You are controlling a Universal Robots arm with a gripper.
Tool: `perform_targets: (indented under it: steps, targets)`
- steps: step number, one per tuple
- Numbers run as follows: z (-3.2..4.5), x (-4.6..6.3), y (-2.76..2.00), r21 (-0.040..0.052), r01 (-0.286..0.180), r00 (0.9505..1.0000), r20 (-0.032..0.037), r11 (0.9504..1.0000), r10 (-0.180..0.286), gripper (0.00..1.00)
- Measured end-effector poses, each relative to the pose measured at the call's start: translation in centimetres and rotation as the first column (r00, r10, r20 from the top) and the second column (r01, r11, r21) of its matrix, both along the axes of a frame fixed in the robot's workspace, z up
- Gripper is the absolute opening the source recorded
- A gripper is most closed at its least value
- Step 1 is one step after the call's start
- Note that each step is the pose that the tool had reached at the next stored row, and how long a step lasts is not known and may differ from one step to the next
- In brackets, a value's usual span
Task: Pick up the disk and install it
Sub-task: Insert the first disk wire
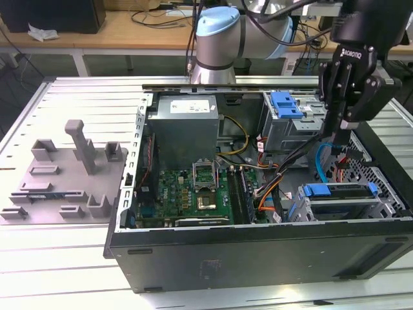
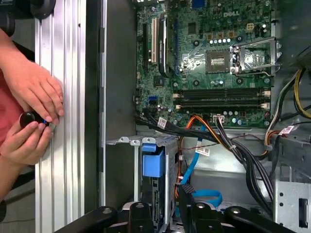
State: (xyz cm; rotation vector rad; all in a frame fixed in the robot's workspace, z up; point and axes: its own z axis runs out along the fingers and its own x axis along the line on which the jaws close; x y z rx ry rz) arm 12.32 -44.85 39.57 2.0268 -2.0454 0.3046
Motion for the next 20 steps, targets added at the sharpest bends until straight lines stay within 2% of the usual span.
perform_targets:
  steps: [3, 7, 11, 14, 20]
  targets:
    - [-0.02, 1.2, 0.07, -0.0021, 0.003, 1.0, -0.0055, 1.0, -0.003, 0.35]
    - [-0.06, 2.2, 0.35, -0.0073, 0.024, 0.9997, -0.0058, 0.9997, -0.024, 0.35]
    - [-0.13, 2.5, 0.43, -0.0078, 0.061, 0.9981, -0.0058, 0.9981, -0.061, 0.35]
    - [-0.21, 3.0, 0.7, -0.008, 0.096, 0.9954, -0.0057, 0.9953, -0.096, 0.35]
    - [-0.37, 3.9, 1.06, -0.0079, 0.13, 0.9916, -0.0058, 0.9915, -0.13, 0.35]
